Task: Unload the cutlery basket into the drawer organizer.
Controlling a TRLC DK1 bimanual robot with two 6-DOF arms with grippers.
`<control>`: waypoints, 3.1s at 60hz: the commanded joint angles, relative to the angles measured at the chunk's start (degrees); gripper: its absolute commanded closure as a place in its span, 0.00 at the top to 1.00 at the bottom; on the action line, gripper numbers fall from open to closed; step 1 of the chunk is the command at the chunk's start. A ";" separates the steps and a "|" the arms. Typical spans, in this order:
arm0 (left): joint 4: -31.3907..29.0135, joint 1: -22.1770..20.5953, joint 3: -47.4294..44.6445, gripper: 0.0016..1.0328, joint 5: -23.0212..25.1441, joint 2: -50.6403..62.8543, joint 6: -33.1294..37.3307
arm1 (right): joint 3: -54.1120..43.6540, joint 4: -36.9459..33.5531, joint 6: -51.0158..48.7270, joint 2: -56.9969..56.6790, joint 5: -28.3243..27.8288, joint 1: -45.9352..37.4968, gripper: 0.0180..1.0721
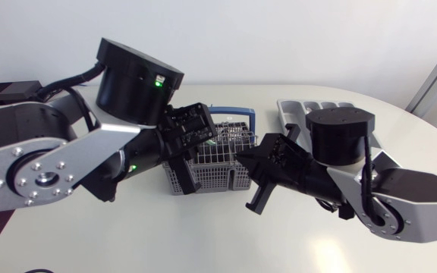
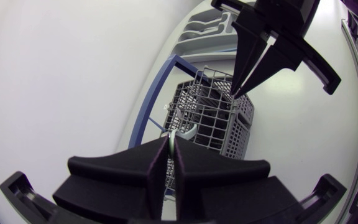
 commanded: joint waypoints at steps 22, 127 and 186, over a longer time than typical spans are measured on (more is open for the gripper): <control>2.35 -2.45 -2.87 0.10 -3.79 -0.32 -3.82 | 4.42 4.68 2.29 7.56 -1.20 -1.18 0.06; 4.20 -6.58 -4.89 0.10 -10.39 -1.90 -5.66 | 7.58 8.73 4.31 12.13 -3.13 -2.68 0.06; 0.42 -4.64 4.78 0.12 -11.62 4.52 -17.88 | 8.46 12.33 4.05 20.48 -3.13 -2.59 0.06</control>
